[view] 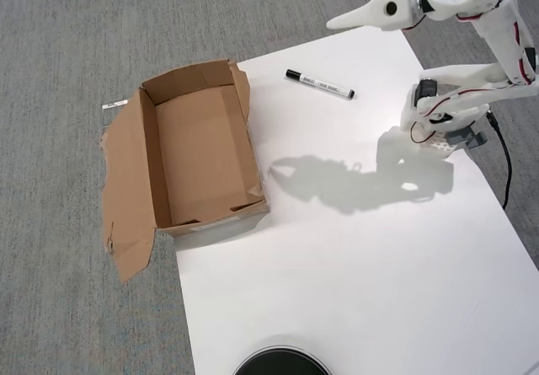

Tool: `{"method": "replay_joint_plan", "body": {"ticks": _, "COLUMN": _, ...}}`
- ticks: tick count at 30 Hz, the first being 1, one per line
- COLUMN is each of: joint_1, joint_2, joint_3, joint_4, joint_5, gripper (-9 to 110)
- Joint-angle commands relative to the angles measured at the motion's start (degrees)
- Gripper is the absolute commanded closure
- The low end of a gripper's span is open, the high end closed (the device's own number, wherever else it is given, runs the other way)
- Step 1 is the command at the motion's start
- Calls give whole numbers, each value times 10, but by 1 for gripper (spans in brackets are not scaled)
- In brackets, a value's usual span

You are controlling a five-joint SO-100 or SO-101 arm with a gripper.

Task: Grasp a pen and put it in the box.

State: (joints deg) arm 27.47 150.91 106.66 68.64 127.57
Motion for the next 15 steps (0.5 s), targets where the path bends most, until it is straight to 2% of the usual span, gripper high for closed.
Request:
{"method": "replay_joint_plan", "body": {"ticks": 1, "joint_1": 70, "joint_2": -49, "joint_3": -69, "joint_4": -8, "joint_5": -94, "gripper": 101}}
{"method": "replay_joint_plan", "body": {"ticks": 8, "joint_1": 143, "joint_2": -128, "joint_3": -108, "joint_4": -8, "joint_5": -209, "gripper": 101}}
{"method": "replay_joint_plan", "body": {"ticks": 15, "joint_1": 154, "joint_2": -232, "joint_3": -141, "joint_4": -8, "joint_5": -332, "gripper": 101}}
